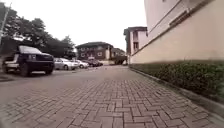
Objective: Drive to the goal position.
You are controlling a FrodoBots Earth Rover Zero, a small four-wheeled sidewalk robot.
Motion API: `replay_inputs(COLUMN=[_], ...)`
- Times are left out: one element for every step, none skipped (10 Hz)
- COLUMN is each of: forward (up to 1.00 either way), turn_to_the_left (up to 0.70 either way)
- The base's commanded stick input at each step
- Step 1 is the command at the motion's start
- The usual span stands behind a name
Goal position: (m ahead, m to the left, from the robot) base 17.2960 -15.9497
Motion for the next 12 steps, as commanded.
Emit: replay_inputs(forward=[0.7,0.7,0.7,0.7,0.7,0.7,0.7,0.7,0.7,0.7,0.7,0.7], turn_to_the_left=[0.0,0.0,-0.01,-0.02,-0.03,-0.05,-0.21,0.0,0.0,0.0,0.0,0.0])
